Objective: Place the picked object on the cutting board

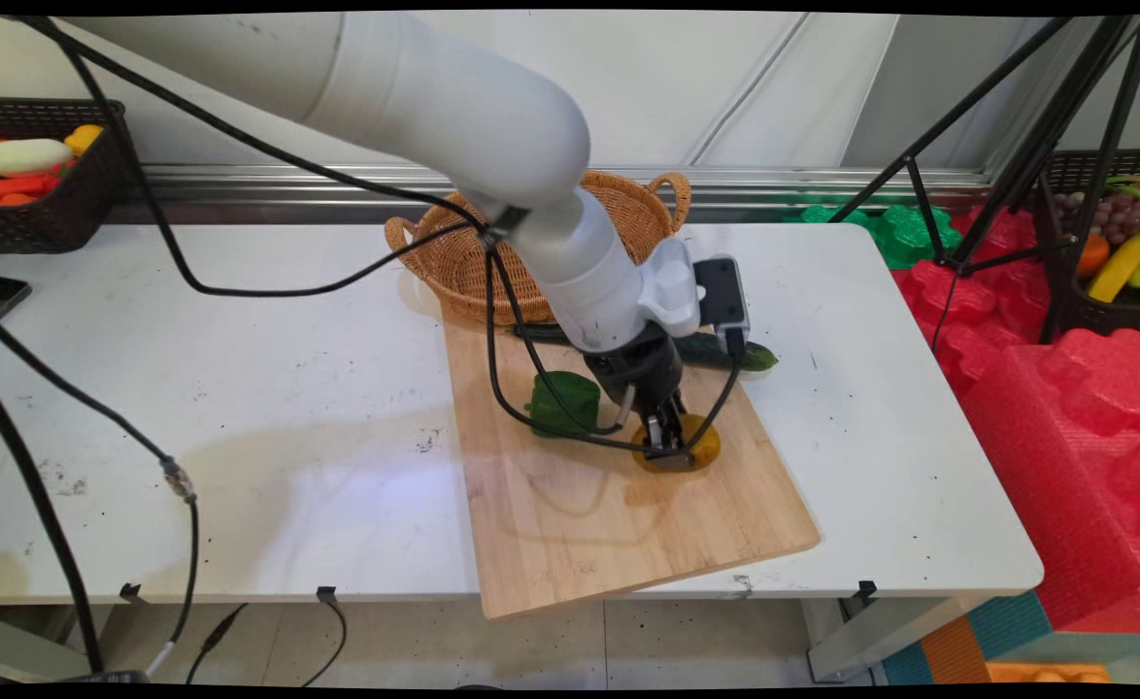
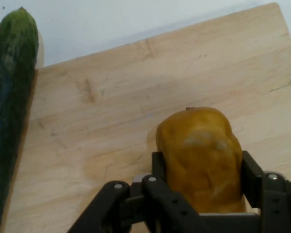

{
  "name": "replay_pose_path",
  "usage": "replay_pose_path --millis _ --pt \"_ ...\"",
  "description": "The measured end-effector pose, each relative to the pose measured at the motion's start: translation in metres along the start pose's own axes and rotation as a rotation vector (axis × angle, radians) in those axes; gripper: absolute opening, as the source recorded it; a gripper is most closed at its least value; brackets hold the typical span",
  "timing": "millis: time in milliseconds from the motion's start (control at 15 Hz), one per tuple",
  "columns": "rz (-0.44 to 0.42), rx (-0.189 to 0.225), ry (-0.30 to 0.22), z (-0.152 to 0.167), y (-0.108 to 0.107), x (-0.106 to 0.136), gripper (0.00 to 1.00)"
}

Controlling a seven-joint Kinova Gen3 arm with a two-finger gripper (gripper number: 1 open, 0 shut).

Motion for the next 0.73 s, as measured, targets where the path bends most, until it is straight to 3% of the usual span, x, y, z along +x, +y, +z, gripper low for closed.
replay_pose_path --millis 467,533,733 --pt "0.002 0.021 -0.015 0.021 0.003 -0.001 0.0" --pt "0.002 0.022 -0.015 0.023 0.003 -0.001 1.0" --pt "0.004 0.035 -0.012 0.024 0.004 -0.002 1.0"
